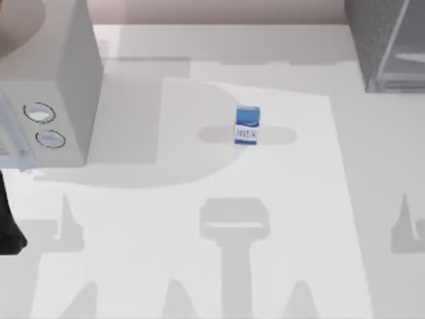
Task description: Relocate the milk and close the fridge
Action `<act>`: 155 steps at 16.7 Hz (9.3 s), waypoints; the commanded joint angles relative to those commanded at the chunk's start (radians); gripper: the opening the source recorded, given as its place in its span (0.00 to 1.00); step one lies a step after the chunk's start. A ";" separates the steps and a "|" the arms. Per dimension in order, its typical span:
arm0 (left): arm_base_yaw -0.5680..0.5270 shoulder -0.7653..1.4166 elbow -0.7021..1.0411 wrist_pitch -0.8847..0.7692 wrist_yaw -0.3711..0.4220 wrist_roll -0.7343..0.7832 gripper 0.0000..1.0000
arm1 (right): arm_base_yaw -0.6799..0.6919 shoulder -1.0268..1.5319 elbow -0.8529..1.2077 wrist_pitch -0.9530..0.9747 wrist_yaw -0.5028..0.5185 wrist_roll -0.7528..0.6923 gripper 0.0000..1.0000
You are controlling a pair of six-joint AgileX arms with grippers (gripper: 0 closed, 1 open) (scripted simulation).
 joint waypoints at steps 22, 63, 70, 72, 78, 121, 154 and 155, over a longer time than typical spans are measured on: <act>0.000 0.000 0.000 0.000 0.000 0.000 1.00 | 0.924 0.768 0.024 0.730 0.928 0.018 1.00; 0.000 0.000 0.000 0.000 0.000 0.000 1.00 | 0.765 2.531 1.197 1.323 0.906 0.014 1.00; 0.000 0.000 0.000 0.000 0.000 0.000 1.00 | 0.758 2.535 1.208 1.316 0.899 0.014 0.85; 0.000 0.000 0.000 0.000 0.000 0.000 1.00 | 0.758 2.535 1.208 1.316 0.899 0.014 0.70; 0.000 0.000 0.000 0.000 0.000 0.000 1.00 | 0.758 2.535 1.208 1.316 0.899 0.014 0.25; 0.000 0.000 0.000 0.000 0.000 0.000 1.00 | 0.015 1.505 0.390 1.114 0.039 0.016 0.00; 0.000 0.000 0.000 0.000 0.000 0.000 1.00 | -0.207 2.308 1.253 1.034 -0.207 0.008 0.00; 0.000 0.000 0.000 0.000 0.000 0.000 1.00 | -0.207 2.308 1.253 1.034 -0.207 0.008 0.08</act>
